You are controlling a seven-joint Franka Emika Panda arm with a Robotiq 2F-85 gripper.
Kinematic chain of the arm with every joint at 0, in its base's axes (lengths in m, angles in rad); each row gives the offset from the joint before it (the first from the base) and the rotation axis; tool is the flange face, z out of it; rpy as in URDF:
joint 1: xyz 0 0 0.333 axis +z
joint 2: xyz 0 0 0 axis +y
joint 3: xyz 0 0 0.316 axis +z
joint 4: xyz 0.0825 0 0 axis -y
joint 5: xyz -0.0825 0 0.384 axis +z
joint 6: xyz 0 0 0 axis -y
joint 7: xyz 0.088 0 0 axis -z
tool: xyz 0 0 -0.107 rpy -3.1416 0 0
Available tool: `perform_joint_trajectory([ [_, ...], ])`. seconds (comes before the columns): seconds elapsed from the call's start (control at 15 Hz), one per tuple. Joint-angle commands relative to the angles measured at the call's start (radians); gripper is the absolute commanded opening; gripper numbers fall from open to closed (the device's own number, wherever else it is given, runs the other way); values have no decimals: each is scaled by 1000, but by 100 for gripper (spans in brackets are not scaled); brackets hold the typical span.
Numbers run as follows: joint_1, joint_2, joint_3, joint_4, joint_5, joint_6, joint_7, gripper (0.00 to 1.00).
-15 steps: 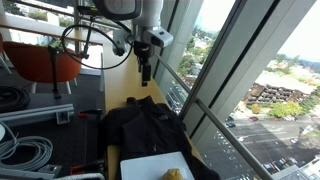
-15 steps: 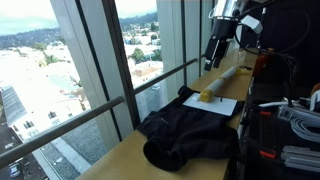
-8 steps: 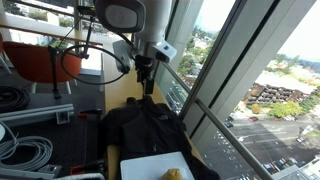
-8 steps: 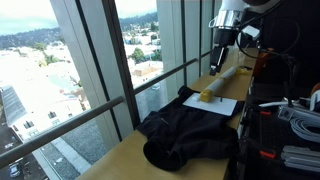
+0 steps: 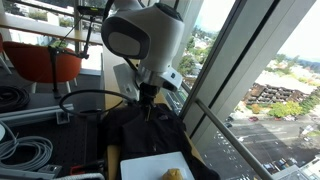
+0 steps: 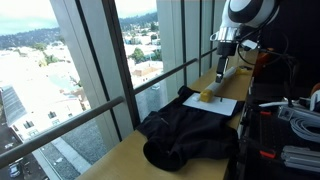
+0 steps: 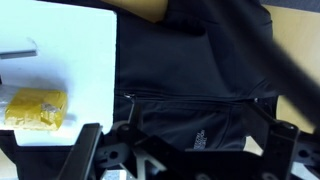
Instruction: Close the zipper of the black vest
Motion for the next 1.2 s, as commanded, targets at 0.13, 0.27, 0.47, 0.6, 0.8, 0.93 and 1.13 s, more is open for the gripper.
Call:
perform_joint_trajectory([
  [0.13,-65,205,32,127,-4,32,-39,100],
  [0.27,-89,275,47,167,-23,52,-28,100],
  [0.47,-129,380,80,234,-36,99,-26,100],
  [0.6,-158,436,104,280,-50,121,-24,100],
  [0.8,-197,507,138,348,-82,142,-18,100],
  [0.93,-213,550,157,391,-101,148,-12,100],
  [1.13,-234,608,187,438,-123,168,-12,100],
])
